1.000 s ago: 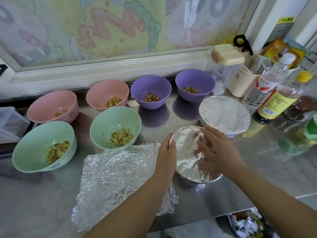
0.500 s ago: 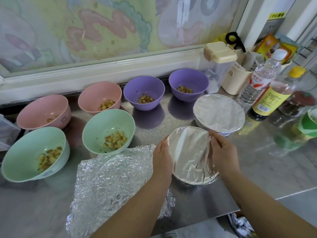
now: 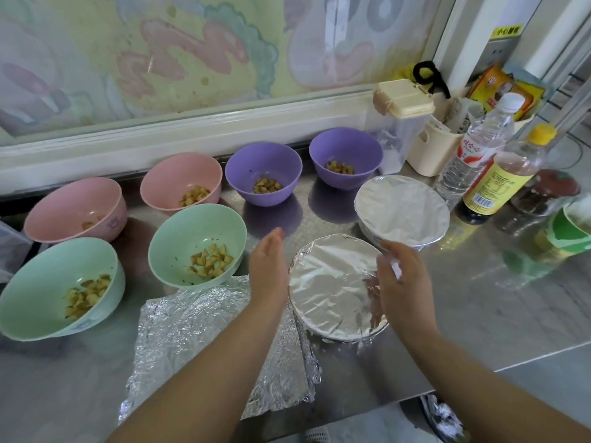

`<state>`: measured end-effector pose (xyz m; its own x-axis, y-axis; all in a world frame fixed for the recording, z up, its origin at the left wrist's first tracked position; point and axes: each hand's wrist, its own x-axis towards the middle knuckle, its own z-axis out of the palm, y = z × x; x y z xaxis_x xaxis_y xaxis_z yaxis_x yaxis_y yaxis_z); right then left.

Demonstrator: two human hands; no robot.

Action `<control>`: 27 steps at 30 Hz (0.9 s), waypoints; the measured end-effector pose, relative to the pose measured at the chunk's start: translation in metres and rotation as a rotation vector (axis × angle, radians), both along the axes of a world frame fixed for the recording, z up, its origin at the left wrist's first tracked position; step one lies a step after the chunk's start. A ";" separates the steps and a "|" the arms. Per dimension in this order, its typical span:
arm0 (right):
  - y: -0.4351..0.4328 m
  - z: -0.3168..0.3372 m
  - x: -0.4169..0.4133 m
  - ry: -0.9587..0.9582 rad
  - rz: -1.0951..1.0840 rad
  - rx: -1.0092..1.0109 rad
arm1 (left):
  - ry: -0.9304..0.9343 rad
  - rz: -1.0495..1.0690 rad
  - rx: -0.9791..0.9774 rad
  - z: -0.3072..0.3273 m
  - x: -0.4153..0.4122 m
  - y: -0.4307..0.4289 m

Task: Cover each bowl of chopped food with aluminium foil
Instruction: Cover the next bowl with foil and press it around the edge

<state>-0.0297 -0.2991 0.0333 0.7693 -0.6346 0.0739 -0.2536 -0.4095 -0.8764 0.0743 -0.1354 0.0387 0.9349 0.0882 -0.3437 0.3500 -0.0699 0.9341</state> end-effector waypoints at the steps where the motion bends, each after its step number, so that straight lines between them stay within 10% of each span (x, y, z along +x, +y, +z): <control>1: -0.002 0.012 0.009 -0.027 0.089 -0.088 | 0.003 0.079 -0.025 0.001 -0.012 0.001; 6: -0.014 0.025 0.071 0.247 0.487 -0.318 | 0.193 0.209 -0.286 -0.016 -0.076 -0.015; 17: -0.012 0.033 0.073 0.410 0.527 -0.224 | 0.318 0.330 -0.390 -0.029 -0.064 -0.029; 27: -0.017 0.023 0.041 0.427 0.337 0.060 | 0.437 -0.107 -0.295 0.003 0.000 -0.015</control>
<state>0.0114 -0.3165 0.0567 0.8843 -0.3417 -0.3181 -0.4555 -0.4822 -0.7483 0.0743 -0.1504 0.0420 0.6978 -0.1590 -0.6985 0.7158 0.1174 0.6884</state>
